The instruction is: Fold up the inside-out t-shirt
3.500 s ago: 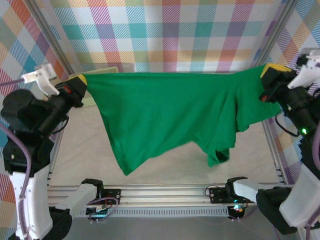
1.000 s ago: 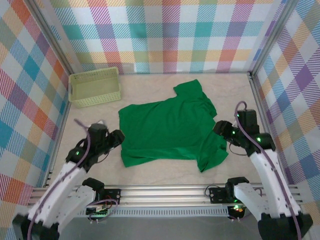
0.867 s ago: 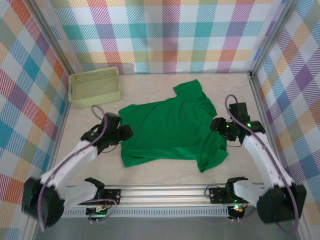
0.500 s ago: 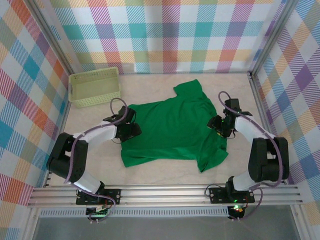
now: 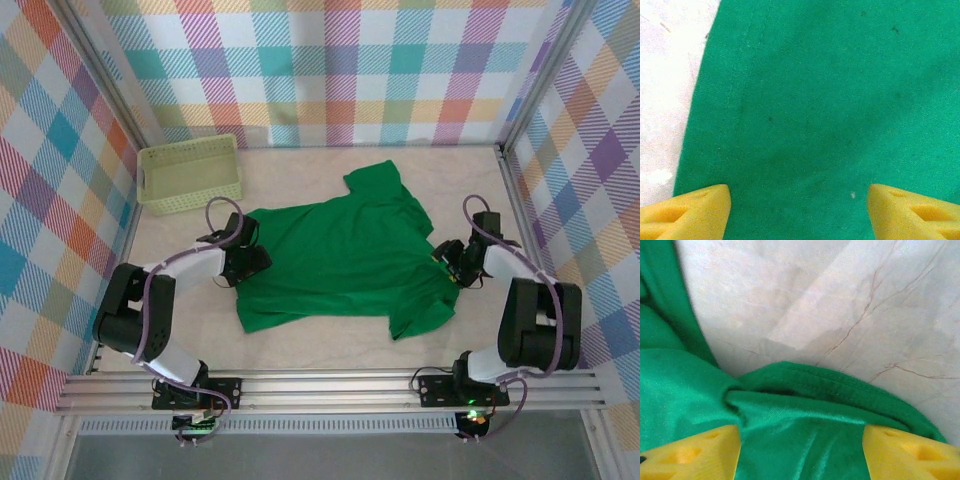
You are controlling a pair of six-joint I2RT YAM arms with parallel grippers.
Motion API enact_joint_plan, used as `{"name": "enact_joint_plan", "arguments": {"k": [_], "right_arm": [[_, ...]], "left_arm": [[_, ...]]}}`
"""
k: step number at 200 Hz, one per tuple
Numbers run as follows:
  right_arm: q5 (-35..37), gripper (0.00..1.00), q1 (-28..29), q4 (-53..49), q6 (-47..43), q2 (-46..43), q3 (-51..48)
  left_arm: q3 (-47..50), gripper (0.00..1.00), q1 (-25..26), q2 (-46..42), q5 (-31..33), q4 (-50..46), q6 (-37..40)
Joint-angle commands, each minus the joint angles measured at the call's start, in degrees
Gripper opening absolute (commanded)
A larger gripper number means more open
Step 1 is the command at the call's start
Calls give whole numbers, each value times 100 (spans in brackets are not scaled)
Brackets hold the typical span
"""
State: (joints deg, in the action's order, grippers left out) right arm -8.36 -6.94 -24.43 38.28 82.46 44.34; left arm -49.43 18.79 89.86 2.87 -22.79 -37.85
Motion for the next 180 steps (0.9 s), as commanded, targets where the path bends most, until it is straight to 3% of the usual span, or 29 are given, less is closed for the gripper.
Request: {"name": "enact_joint_plan", "arguments": {"k": [1, 38, 75, 122, 180], "right_arm": [[511, 67, 154, -315, -291, -281, 574], [34, 62, 523, -331, -703, 753, 2013], [-307, 57, 685, -390, -692, 2196, 3290], [-685, 58, 748, -461, -450, 3350, 3971], [342, 63, 314, -1043, -304, 4080, 4647]], "left_arm": [[-826, 75, 179, -147, 229, -493, 415], [-2087, 76, 198, 681, 409, -796, 584], [-2595, 76, 131, 1419, 184, -761, 429], [-2271, 77, 125, 1700, 147, -575, 300], [-1367, 80, 64, 1609, 78, -126, 333]]}}
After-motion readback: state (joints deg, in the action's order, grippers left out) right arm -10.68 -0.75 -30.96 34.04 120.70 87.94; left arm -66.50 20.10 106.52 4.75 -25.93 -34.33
